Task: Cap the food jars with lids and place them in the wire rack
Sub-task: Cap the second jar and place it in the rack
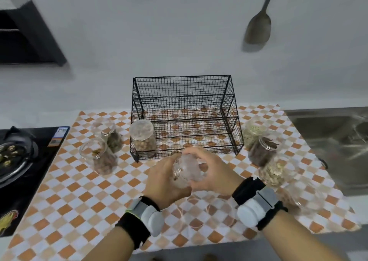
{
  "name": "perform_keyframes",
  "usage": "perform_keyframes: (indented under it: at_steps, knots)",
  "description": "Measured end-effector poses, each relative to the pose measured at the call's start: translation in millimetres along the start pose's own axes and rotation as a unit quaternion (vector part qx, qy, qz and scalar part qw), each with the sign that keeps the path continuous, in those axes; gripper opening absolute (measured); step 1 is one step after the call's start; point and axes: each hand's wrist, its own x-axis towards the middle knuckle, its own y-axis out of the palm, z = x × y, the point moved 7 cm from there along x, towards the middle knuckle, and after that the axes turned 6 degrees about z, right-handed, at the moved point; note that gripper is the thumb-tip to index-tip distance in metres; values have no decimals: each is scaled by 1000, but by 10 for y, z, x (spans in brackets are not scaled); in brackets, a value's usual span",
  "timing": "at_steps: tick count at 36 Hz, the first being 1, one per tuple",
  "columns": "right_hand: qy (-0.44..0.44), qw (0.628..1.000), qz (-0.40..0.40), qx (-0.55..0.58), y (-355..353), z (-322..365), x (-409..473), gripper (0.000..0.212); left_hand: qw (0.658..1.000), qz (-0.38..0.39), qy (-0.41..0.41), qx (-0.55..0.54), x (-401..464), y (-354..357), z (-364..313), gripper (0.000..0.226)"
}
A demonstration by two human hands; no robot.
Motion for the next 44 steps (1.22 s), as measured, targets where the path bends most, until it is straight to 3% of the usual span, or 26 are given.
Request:
perform_keyframes:
  at_steps: [12, 16, 27, 33, 36, 39, 42, 44]
  knots:
    - [-40, 996, 77, 0, -334, -169, -201, 77, 999, -12, -21, 21, 57, 232, -492, 85]
    - [-43, 995, 86, -11, -392, -190, -199, 76, 999, -13, -35, 22, 58, 253, -548, 92]
    - [34, 995, 89, -27, -396, -215, -35, 78, 998, -23, -36, 41, 119, 147, -538, 92]
    - [91, 991, 82, -58, -379, -174, 82, 65, 998, -25, -25, 49, 173, 139, -449, 92]
    - [124, 985, 95, -73, -374, -242, 125, 79, 998, -20, -17, 63, 215, 112, -437, 89]
    - [97, 982, 162, 4, -358, -207, 119, 97, 998, -25, -18, 58, 255, 59, -408, 94]
    - [33, 988, 152, -18, -449, -93, 120, 79, 998, -33, -8, 46, 284, 23, -381, 90]
    - [36, 991, 125, -18, -487, -94, 154, 66, 998, -35, -3, 43, 308, 3, -378, 88]
